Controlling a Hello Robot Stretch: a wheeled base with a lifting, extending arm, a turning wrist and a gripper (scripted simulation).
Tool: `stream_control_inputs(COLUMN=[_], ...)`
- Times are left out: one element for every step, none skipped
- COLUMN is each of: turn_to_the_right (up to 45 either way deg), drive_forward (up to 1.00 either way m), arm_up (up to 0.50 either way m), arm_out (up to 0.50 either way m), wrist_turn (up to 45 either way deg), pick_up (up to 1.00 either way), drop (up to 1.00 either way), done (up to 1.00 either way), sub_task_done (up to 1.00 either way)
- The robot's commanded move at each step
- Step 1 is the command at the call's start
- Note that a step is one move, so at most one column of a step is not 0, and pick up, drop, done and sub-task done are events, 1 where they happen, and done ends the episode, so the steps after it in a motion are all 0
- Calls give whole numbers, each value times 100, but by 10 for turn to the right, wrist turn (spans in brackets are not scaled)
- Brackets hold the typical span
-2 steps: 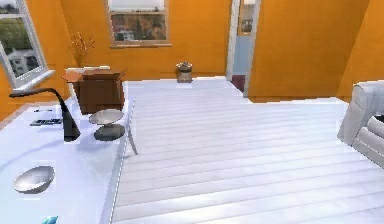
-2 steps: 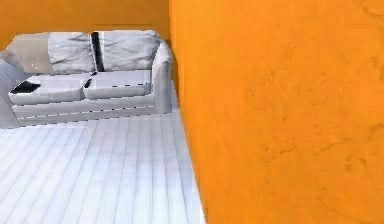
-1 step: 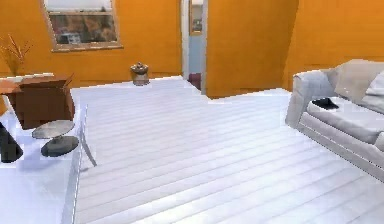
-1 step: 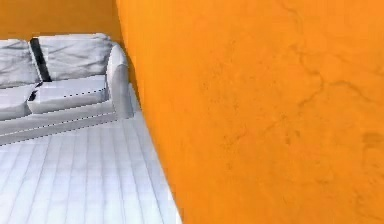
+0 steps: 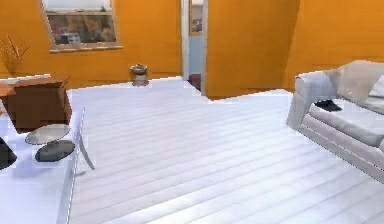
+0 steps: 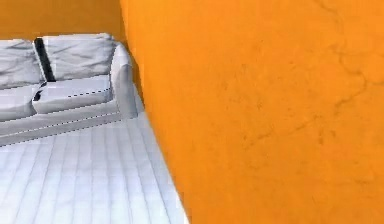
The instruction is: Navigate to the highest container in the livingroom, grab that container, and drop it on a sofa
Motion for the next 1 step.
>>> stream_control_inputs(turn_to_the_right=[-150], drive_forward=[0], arm_up=[0], arm_out=[0], wrist_turn=[0], pick_up=[0], drop=[0], done=[0], sub_task_done=[0])
